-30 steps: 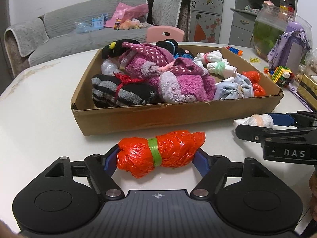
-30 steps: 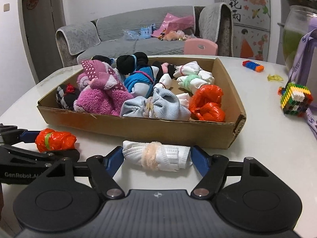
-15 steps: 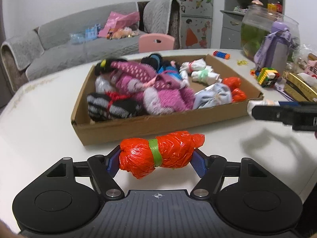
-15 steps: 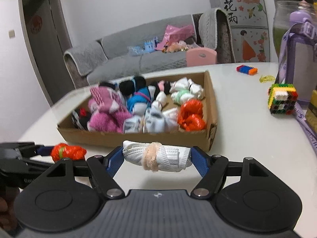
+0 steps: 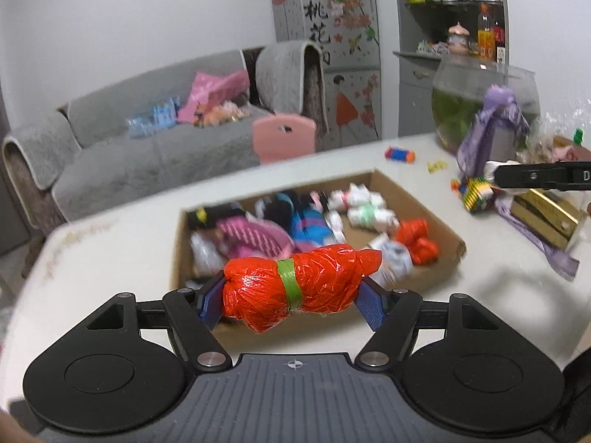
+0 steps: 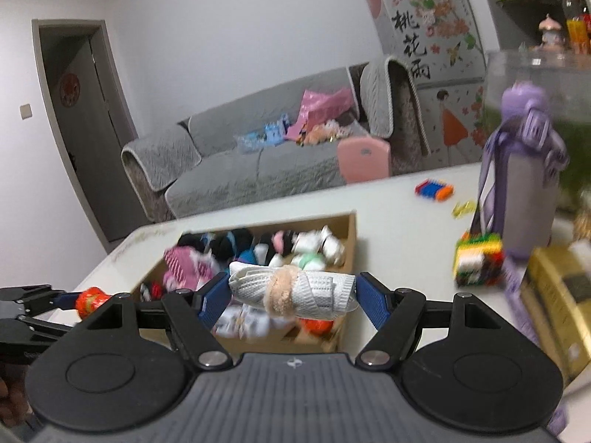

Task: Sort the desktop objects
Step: 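Carry both bundles over the box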

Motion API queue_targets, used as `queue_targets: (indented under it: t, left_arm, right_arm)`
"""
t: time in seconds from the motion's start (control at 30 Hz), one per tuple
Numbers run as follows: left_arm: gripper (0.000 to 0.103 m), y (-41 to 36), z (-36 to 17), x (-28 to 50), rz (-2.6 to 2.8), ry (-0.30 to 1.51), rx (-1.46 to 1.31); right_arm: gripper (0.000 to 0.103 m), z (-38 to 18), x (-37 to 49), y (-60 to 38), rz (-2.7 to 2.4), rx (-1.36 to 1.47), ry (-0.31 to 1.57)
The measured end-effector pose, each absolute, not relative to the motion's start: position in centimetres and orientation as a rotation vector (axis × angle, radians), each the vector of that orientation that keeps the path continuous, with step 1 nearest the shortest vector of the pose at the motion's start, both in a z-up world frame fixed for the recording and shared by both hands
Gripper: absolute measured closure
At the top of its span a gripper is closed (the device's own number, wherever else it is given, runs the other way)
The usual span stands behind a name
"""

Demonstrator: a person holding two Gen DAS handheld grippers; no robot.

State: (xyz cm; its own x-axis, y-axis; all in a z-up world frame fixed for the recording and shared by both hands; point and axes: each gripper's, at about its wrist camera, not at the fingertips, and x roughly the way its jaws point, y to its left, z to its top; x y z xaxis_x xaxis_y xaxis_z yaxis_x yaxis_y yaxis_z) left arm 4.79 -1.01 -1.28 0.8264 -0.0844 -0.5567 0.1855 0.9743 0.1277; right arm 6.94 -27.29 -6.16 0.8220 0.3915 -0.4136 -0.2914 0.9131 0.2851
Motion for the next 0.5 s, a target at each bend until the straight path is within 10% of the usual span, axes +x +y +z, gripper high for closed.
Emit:
queue_targets:
  t: [0.5]
  left_arm:
    - [0.027,-2.6,6.6,9.9,-0.192,0.49,0.215]
  right_arm:
    - [0.032,-1.1,11.6,-28.4,0.432,0.218,0.4]
